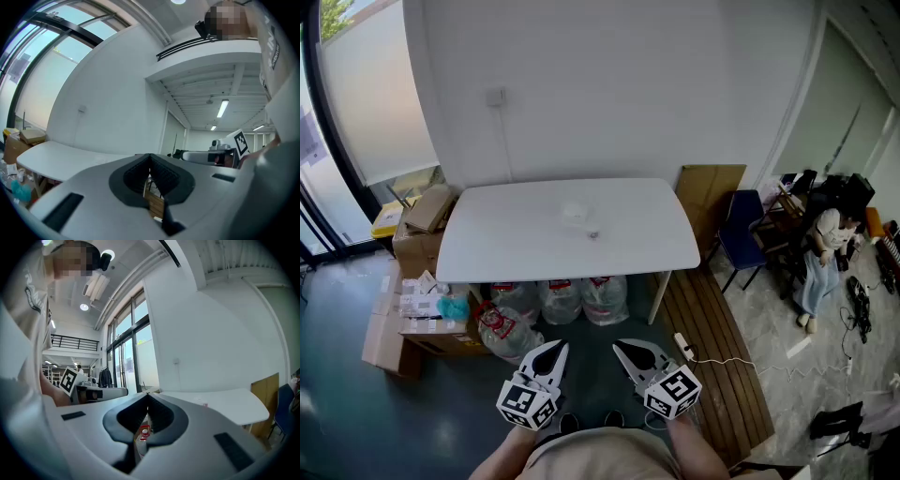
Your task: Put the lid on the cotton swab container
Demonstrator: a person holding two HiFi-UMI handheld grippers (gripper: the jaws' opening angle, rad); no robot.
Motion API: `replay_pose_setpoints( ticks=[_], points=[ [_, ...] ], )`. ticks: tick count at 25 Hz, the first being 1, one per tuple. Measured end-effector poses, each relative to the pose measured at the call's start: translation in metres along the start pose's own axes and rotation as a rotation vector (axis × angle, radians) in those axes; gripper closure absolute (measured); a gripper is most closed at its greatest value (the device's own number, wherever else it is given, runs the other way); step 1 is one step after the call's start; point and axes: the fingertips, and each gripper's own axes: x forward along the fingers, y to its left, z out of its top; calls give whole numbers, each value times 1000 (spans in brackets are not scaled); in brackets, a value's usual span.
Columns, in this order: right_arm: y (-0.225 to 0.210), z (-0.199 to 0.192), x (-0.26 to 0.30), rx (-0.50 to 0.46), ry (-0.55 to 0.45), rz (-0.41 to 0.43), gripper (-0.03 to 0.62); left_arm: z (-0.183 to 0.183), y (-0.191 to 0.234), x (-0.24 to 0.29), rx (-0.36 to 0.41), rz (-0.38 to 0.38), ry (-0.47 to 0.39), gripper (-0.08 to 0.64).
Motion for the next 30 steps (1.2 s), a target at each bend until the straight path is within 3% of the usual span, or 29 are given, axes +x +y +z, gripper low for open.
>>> replay_pose_setpoints(
  ticks=[12,22,25,30],
  points=[
    [7,5,21,1,-5,-35,575,-1,25,-5,-5,-32,38,546],
    [1,-2,32,24,-35,-156,575,-6,48,-3,-10,-103,52,546],
    [-4,-6,33,59,-35,-184,575,-10,54,-2,-29,-106,59,546],
    [-22,-3,41,60,-39,-162,575,-12,65,13,-35,-78,60,546]
  ],
)
